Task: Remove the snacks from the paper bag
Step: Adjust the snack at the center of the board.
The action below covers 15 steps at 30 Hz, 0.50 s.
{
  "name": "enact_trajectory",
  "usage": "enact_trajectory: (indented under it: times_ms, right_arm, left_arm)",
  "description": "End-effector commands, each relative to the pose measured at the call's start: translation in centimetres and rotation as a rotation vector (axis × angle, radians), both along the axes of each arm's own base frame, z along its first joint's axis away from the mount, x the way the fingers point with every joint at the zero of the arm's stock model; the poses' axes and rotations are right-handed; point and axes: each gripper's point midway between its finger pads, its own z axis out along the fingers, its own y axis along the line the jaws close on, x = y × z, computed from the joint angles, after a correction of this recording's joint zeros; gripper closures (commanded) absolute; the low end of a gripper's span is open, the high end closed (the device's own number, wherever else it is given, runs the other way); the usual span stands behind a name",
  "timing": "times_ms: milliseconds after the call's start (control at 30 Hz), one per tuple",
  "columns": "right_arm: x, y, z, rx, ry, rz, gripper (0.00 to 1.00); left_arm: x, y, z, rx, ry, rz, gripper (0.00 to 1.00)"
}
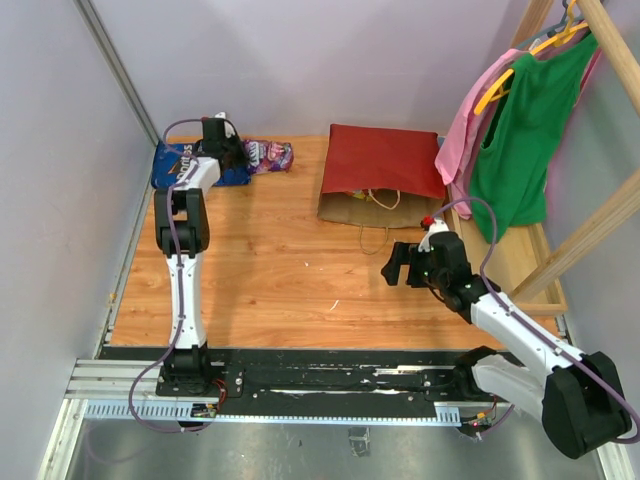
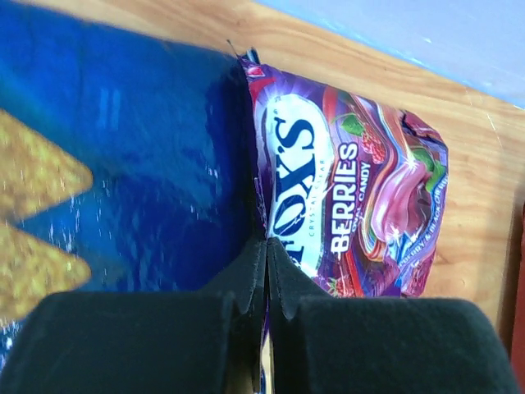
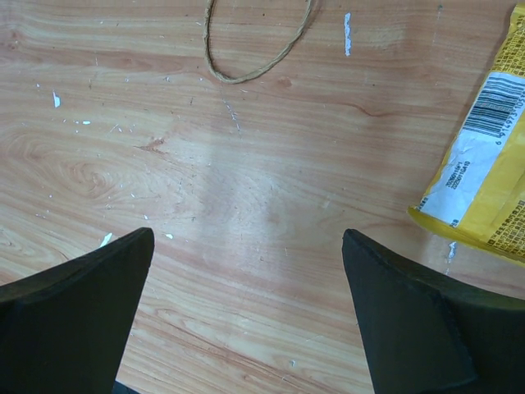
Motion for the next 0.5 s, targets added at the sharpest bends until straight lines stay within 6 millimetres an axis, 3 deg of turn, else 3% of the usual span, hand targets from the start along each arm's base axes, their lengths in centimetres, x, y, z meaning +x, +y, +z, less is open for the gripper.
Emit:
enact_trajectory:
  times_ms: [0, 100, 200, 300, 400, 467]
  right_arm:
    - [0.5, 0.7, 1.1, 0.003, -0.028, 0.018, 0.01]
    - [0.5, 0.8, 0.8, 0.01, -0.017, 0.018, 0.01]
    - [0.5, 1.2, 1.0, 0.024, -0.009, 0.027, 0.0]
    - [0.2, 1.2, 1.3, 0.032, -0.006, 0.029, 0.0]
    - [-0.3, 0.8, 1.4, 0.037, -0.018, 0.016, 0.0]
    - [-0.6, 0.4, 1.3, 0.039, -0.028, -0.001, 0.0]
  left_arm:
    - [1.7, -0.8, 1.5, -0.015, -0.021, -0.067, 0.93]
    - [2.3, -0.9, 1.8, -0.013, -0.023, -0.097, 0.8]
    - [2.2, -1.0, 1.9, -0.003, -0.019, -0.121, 0.38]
    - [1.5, -0.8, 3.2, 0.012, -0.03, -0.124, 0.05]
    - [-0.1, -0.8, 6.2, 0.023, -0.075, -0.126, 0.0]
    - [-1.2, -0.8, 9.5, 0.03, -0.131, -0.124, 0.0]
